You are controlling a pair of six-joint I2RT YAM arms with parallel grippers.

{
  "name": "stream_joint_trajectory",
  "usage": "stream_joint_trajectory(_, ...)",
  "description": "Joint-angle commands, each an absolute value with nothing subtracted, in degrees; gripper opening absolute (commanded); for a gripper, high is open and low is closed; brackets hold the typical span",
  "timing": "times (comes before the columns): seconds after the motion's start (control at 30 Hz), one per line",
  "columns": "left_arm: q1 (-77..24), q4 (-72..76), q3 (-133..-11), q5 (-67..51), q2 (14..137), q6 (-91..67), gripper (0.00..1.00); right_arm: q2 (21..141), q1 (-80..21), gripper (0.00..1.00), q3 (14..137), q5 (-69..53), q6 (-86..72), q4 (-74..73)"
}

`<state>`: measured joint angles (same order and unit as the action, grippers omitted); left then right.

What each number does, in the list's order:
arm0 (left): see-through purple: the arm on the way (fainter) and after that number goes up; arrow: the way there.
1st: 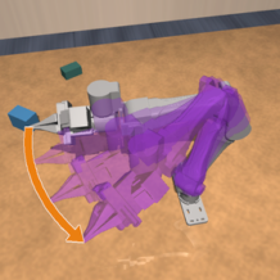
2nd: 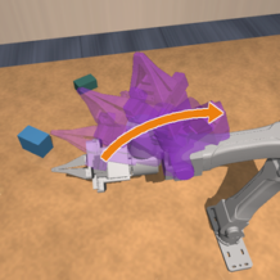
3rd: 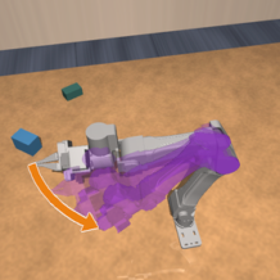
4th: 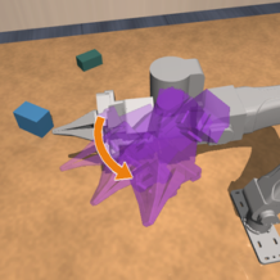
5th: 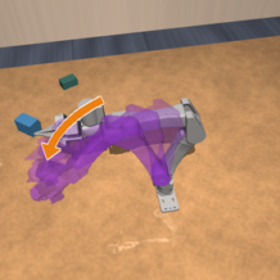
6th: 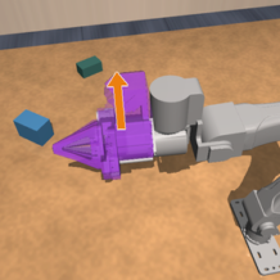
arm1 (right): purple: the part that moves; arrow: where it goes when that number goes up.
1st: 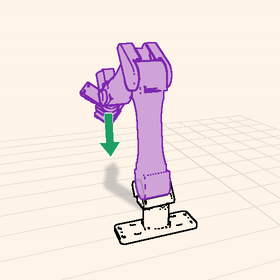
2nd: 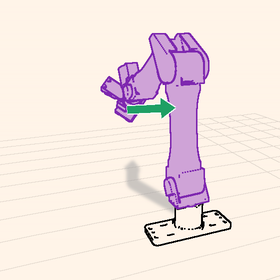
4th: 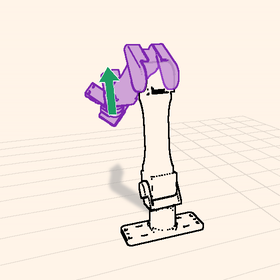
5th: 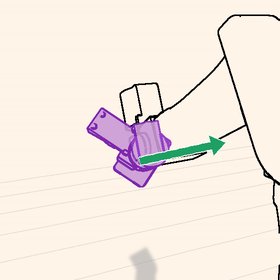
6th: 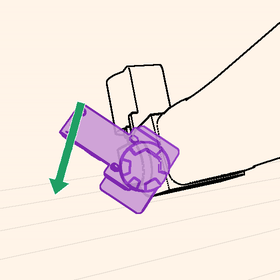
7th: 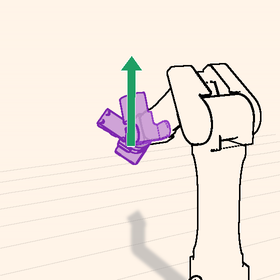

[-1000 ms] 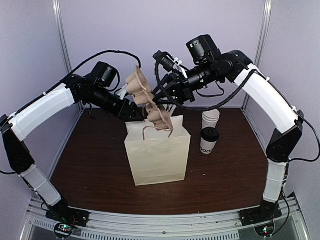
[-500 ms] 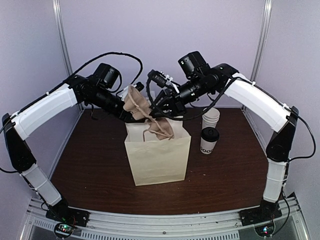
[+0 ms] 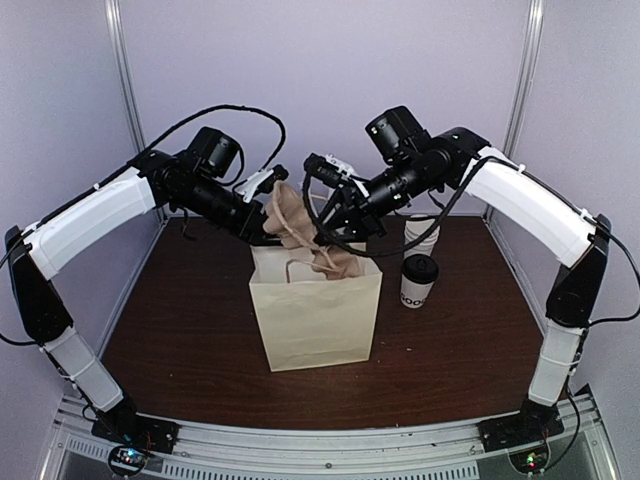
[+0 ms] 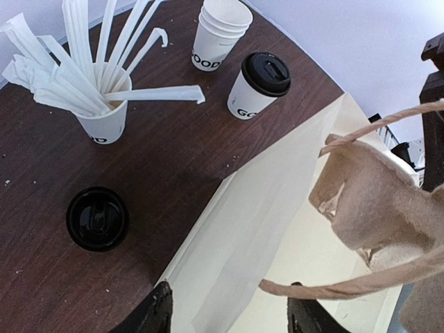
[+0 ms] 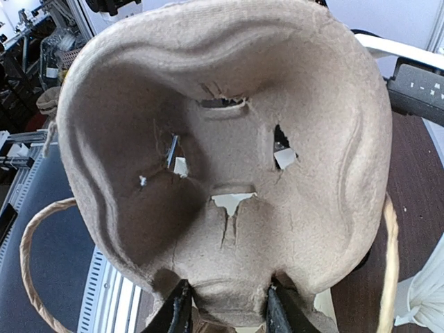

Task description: Pack the takeout coffee

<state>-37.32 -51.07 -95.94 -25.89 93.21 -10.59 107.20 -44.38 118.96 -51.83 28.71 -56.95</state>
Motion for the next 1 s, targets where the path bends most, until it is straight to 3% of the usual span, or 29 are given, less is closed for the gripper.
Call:
stream_joint_trajectory(0.0, -36.85, -48.89, -95.11, -25.92, 92.1, -10.48, 0.57, 104.57, -45.26, 0.35, 119.04, -43.73, 32.25, -63.24)
stream_joint_trajectory(0.6, -35.38, -44.29, -94.19, -21.26, 84.61, -10.87, 0.6, 111.02, -49.77, 0.35, 128.92, -29.5, 33.05, -78.3)
stream_joint_trajectory(0.97, -34.19, -42.12, -89.71, -17.68, 81.45, -12.01, 0.62, 112.84, -52.2, 0.36, 127.87, -19.19, 30.0, -76.53)
